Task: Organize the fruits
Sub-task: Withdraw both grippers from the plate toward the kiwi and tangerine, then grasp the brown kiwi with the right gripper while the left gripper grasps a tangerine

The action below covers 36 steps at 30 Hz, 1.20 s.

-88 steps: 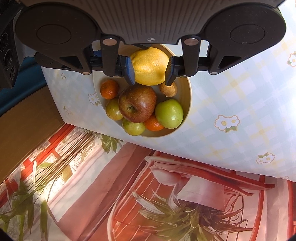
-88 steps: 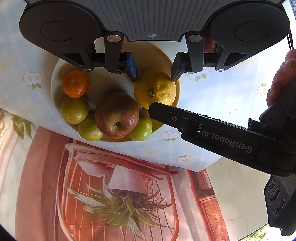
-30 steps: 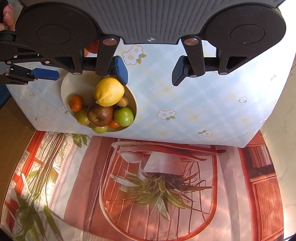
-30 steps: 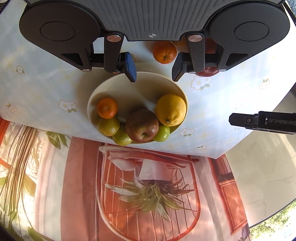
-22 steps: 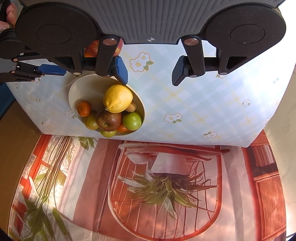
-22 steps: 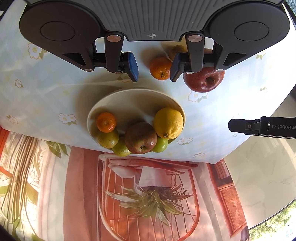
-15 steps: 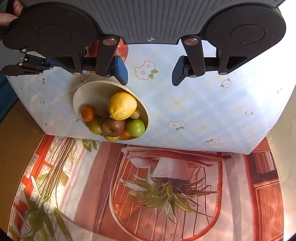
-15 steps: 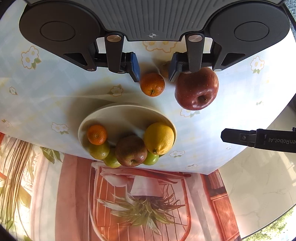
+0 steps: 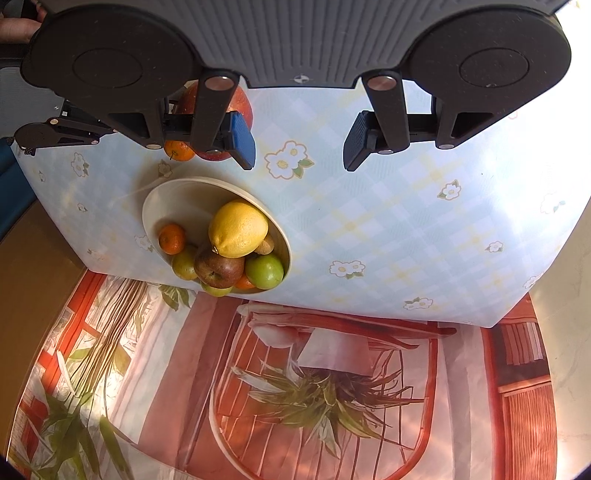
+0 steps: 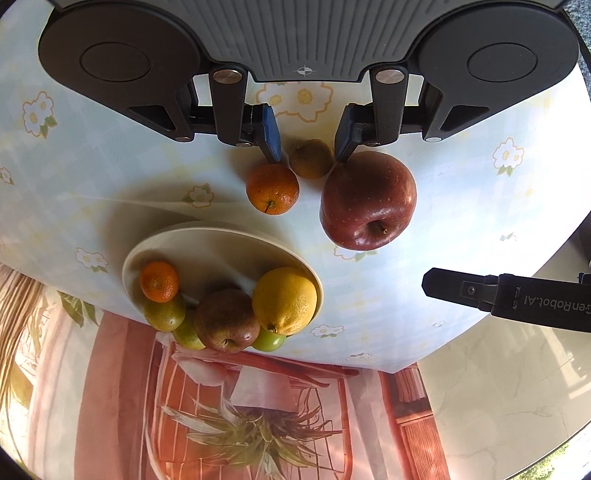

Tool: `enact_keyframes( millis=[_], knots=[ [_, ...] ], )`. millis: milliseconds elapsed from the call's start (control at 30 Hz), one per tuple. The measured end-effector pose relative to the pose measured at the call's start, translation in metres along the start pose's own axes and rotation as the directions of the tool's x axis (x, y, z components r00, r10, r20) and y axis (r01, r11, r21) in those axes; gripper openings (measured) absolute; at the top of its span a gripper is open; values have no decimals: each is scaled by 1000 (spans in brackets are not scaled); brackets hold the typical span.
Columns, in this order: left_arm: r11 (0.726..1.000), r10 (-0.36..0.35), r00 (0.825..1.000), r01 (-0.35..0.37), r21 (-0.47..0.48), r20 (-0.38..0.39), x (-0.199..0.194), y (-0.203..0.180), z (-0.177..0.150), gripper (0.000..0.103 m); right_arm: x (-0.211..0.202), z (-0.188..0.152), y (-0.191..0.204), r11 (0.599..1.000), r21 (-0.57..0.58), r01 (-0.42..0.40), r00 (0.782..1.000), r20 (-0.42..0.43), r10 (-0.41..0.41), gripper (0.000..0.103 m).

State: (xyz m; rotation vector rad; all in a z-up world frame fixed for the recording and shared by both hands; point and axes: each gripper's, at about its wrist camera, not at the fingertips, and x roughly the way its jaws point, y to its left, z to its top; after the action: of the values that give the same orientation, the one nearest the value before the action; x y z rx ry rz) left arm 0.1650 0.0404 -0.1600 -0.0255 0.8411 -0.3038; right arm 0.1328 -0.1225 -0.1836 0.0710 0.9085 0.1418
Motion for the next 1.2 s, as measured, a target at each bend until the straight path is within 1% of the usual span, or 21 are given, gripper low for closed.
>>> enact_keyframes(
  millis=[200, 267, 300, 500, 567, 700, 800, 867, 1033, 1167, 1200],
  knots=[
    [1000, -6, 1000, 6, 2, 1, 1, -2, 2, 55, 7, 1, -1, 1000, 1, -8, 1000, -14, 8, 30],
    [1000, -9, 1000, 9, 4, 1, 1, -3, 2, 55, 8, 0, -1, 1000, 0, -13, 1000, -14, 13, 28],
    [1000, -11, 1000, 11, 5, 0, 1, -3, 2, 55, 8, 0, 0, 1000, -1, -18, 1000, -12, 18, 26],
    [1000, -23, 1000, 23, 15, -6, 1, -6, 2, 55, 3, -1, 0, 1000, -1, -24, 1000, 7, 24, 25],
    [999, -32, 999, 32, 24, -8, 2, -9, 3, 55, 0, -2, -2, 1000, 2, -23, 1000, 15, 23, 25],
    [996, -72, 997, 73, 52, -19, 5, -19, 7, 55, -11, -8, -13, 1000, 25, -10, 999, 36, 9, 25],
    [991, -101, 994, 103, 91, -30, 9, -31, 11, 55, -19, -12, -25, 999, 52, 7, 999, 52, -10, 25],
    [983, -129, 990, 134, 123, -50, 17, -41, 14, 55, -25, -14, -36, 997, 73, 22, 998, 65, -27, 25],
    [968, -185, 977, 200, 154, -109, 37, -58, 22, 54, -41, -18, -62, 991, 127, 52, 994, 94, -64, 25],
    [957, -223, 958, 250, 146, -178, 59, -69, 26, 53, -49, -20, -76, 986, 151, 66, 990, 111, -83, 25],
    [957, -228, 954, 256, 138, -195, 63, -70, 27, 50, -51, -21, -80, 985, 159, 68, 989, 117, -87, 25]
  ],
)
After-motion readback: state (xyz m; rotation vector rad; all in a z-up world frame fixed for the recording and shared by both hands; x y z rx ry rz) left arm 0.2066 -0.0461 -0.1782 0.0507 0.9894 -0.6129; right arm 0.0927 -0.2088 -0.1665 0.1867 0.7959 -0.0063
